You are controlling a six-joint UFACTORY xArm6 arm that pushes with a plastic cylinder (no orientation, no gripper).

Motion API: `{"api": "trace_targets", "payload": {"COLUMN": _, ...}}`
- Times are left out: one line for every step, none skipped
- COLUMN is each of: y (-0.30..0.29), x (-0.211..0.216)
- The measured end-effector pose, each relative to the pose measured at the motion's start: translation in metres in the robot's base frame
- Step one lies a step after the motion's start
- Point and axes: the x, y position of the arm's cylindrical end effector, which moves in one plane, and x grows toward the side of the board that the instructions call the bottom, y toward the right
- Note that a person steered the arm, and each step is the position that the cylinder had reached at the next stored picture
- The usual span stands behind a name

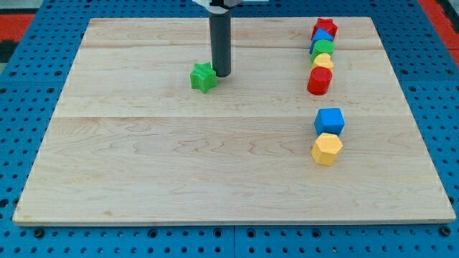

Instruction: Move green star towards top left corner of the board

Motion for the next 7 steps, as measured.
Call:
{"api": "trace_targets", "payload": {"y": 0.0, "x": 0.003}}
{"api": "trace_targets", "payload": {"y": 0.001, "x": 0.004}}
{"api": "trace_targets", "payload": {"y": 0.005, "x": 0.04}}
{"api": "trace_targets", "payload": {"y": -0.018, "x": 0.067}}
{"api": "trace_targets", "payload": {"y": -0.037, "x": 0.049}}
{"api": "trace_targets", "payload": {"y": -0.05, "x": 0.001}}
{"api": "trace_targets", "payload": {"y": -0.048, "x": -0.022}}
